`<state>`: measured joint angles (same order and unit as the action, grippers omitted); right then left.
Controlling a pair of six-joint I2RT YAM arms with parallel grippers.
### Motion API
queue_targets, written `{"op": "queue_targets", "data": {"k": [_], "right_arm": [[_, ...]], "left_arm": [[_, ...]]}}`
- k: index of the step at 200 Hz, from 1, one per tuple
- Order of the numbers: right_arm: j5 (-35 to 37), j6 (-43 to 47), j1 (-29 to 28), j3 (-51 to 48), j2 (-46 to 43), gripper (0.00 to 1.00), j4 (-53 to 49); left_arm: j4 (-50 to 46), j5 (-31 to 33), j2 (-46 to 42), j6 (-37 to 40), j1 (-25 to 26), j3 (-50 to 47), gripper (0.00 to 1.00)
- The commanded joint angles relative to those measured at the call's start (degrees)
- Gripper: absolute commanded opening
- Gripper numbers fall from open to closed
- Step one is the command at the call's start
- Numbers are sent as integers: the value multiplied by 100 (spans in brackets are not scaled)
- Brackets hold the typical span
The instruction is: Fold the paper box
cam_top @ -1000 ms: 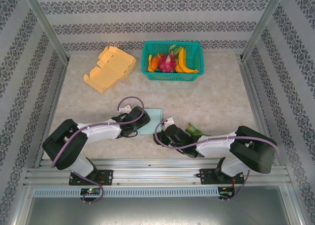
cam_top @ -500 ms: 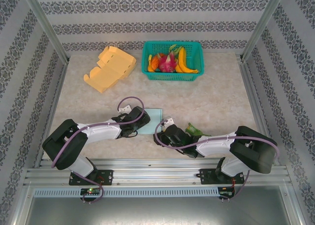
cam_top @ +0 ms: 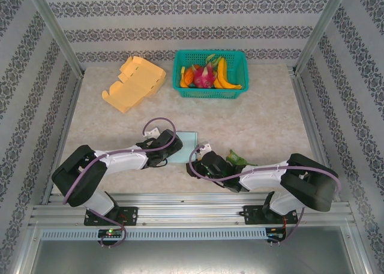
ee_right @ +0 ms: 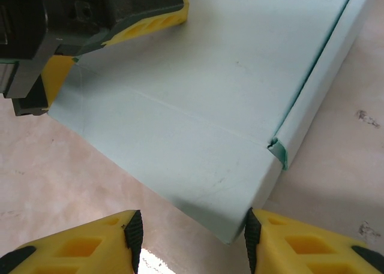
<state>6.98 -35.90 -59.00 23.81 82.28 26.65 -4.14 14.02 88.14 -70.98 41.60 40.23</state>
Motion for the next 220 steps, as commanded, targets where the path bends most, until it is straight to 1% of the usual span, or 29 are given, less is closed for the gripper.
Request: {"op": "queue_targets", "data": {"k": [1, 40, 79, 96, 115, 137, 178, 220], "right_arm": [[-430, -38, -59, -26, -168, 49, 466], [-313, 97, -59, -26, -93, 49, 456], [-426, 66, -55, 3, 180, 49, 639], [-272, 39, -59, 37, 233, 52, 540], [-97, 36, -42, 12, 260, 53, 506], [-100, 35, -6, 10, 318, 53, 551], [-154, 119, 29, 53, 527, 50, 716], [69, 348, 29, 12, 651, 48, 847]], "left_arm": [[-539, 80, 251, -90, -12, -211, 92], [-528, 66, 265, -87, -12, -208, 92], [-534, 67, 276, -83, -11, -203, 92], [-531, 64, 276, -83, -12, -213, 92], [-544, 80, 268, -84, -12, -228, 92], [-544, 88, 260, -83, -12, -229, 92], [-542, 65, 273, -68, -12, -217, 92], [-517, 66, 274, -58, -12, -242, 92]]}}
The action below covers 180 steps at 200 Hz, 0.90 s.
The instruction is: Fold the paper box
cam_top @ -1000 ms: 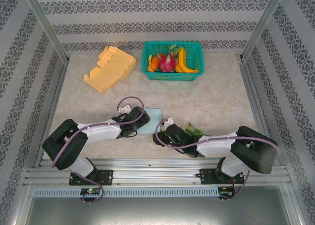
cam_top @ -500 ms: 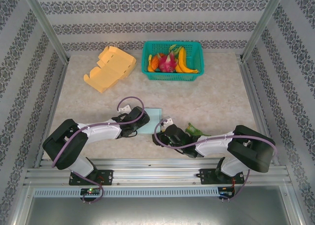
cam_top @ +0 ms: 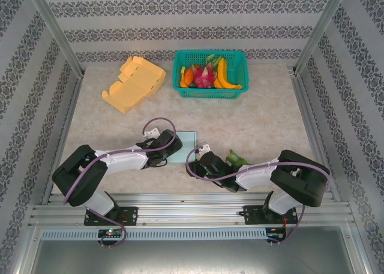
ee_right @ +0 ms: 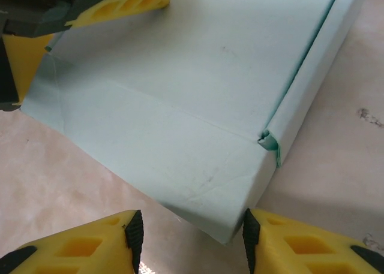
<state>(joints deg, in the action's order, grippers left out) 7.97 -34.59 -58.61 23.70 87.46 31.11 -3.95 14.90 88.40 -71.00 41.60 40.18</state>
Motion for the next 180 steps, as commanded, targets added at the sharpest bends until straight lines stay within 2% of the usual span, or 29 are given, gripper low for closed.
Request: {"op": "queue_targets", "data": {"k": [1, 63, 94, 180], "right_arm": [[-18, 221, -10, 21, 141, 48, 403], [445, 444, 16, 34, 753, 46, 849], [424, 403, 69, -76, 948, 46, 1344], [121, 218, 152, -235, 49, 53, 732]], "left_arm": [[-528, -21, 248, -55, -12, -243, 92], [-476, -63, 307, -44, -12, -261, 92], [-503, -48, 346, -21, -12, -248, 92], [-616, 185, 378, -33, -12, -196, 92]]}}
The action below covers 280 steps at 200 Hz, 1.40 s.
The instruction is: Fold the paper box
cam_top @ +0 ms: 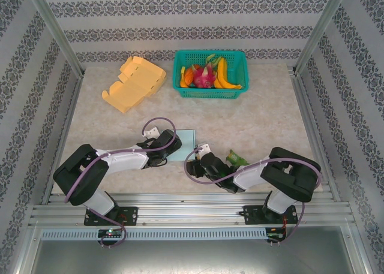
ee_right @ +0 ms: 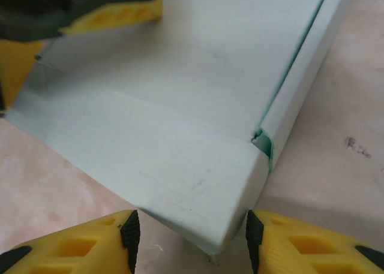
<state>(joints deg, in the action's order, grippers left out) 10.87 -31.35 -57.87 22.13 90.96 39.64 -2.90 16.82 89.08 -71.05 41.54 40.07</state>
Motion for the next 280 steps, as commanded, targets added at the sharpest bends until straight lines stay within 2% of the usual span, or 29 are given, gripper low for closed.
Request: {"op": "queue_targets", "data": {"k": [1, 57, 108, 145, 176, 211, 280], "right_arm": [[-180, -111, 80, -77, -303, 53, -130], [-353, -240, 293, 42, -465, 54, -464], [-694, -284, 529, 299, 42, 52, -207], [-686, -232, 570, 415, 388, 48, -72], [-352, -38, 581, 393, 582, 39, -34], [57, 339, 581, 377, 954, 40, 260], [865, 503, 575, 438, 1551, 46, 779]], "left_arm": [[-721, -10, 316, -26, -5, -184, 92], [-753, -38, 313, -15, -5, -162, 92], [-729, -47, 304, -21, -4, -194, 92], [-695, -82, 356, -1, -5, -178, 92], [-673, -92, 356, 47, -5, -167, 91], [-603, -185, 405, 115, -4, -163, 92], [-532, -375, 453, 242, -5, -118, 91]]}}
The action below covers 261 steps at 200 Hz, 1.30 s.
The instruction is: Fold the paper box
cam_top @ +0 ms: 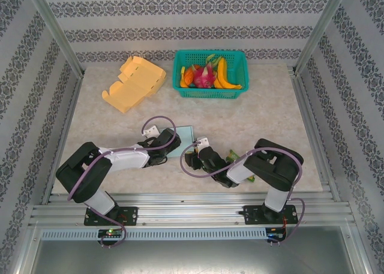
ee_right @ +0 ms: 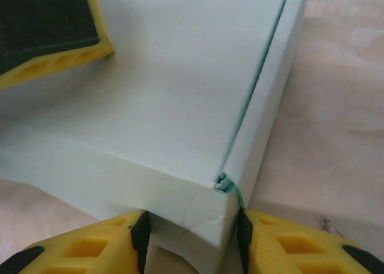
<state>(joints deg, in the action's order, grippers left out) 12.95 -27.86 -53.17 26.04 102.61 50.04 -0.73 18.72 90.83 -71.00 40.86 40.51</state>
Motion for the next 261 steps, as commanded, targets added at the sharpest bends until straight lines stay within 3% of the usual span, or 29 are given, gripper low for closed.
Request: {"op": "queue_targets", "data": {"k": [1, 43, 101, 157, 204, 211, 227, 238, 253, 261], "right_arm": [[678, 164, 101, 57, 389, 46, -264], [1172, 517, 114, 286, 552, 46, -489], [921, 581, 195, 365, 424, 49, -510], [-762, 80, 930, 330, -532, 49, -1778], [-1865, -689, 1617, -20, -1254, 48, -2059], [-2053, -883, 1741, -16, -1303, 46, -2094], [-2630, -1462, 2051, -22, -1303, 28, -1958], [-3027, -1805, 2214, 63, -1183, 21, -1922], [-3453, -1945, 2346, 292, -885, 0, -1952], [-3621, -2042, 2417, 398, -711, 0, -1931]], "left_arm": [[-751, -568, 273, 237, 67, -160, 91], [-295, -1057, 62, 477, 71, -290, 90], [73, -1905, -121, 908, 119, -176, 88], [-357, -1545, -949, 981, 236, -281, 92], [-881, -1089, -1829, 1351, 258, -333, 93], [-946, -973, -1927, 1599, 256, -264, 93], [-1353, -596, -1950, 2173, 215, 134, 93], [-1486, -455, -1866, 2589, 167, 416, 94], [-1342, -465, -1633, 3109, 8, 725, 94], [-1231, -585, -1447, 3366, -132, 874, 94]]}}
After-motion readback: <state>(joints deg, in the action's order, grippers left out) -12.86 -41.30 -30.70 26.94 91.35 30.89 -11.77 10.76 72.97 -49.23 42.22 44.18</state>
